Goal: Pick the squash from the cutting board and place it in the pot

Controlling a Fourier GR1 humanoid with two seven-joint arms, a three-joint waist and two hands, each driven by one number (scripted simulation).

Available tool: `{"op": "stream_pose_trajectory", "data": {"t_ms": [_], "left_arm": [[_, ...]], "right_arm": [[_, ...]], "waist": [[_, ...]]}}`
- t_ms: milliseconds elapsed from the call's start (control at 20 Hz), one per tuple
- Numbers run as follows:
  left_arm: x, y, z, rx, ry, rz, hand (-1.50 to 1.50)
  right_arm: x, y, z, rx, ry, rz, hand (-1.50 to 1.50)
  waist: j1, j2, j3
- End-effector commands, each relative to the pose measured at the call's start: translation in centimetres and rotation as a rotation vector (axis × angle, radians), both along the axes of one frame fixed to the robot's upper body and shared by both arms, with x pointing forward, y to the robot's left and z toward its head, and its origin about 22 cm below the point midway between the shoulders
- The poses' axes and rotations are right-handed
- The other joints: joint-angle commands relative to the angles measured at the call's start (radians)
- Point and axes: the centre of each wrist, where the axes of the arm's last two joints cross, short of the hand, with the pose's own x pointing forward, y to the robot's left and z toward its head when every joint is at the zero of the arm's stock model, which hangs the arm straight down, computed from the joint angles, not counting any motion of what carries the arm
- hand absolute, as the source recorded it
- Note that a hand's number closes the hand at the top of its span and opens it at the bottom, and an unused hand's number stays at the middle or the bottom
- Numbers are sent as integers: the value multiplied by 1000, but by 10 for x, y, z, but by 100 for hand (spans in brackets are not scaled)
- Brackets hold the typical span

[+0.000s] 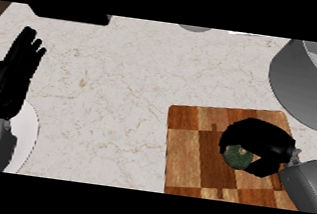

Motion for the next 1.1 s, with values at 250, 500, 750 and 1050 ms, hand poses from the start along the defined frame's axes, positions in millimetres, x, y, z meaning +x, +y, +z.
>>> {"op": "stream_pose_trajectory", "data": {"t_ms": [250, 500, 750, 1050], "left_arm": [[3, 1, -9, 0, -12, 3, 0], [16, 1, 0, -4, -6, 4, 0], [3, 20, 0, -3, -2, 63, 0], [-7, 12, -15, -10, 7, 59, 0]], "right_arm": [[2, -4, -20, -23, 18, 75, 150], [-29, -9, -17, 12, -22, 49, 150], [-97, -50, 1, 24, 37, -36, 150], [-135, -85, 46, 245, -49, -149, 150]], "waist": [[-2, 2, 1], [-15, 0, 1], [-58, -10, -1], [-55, -9, -1]]}}
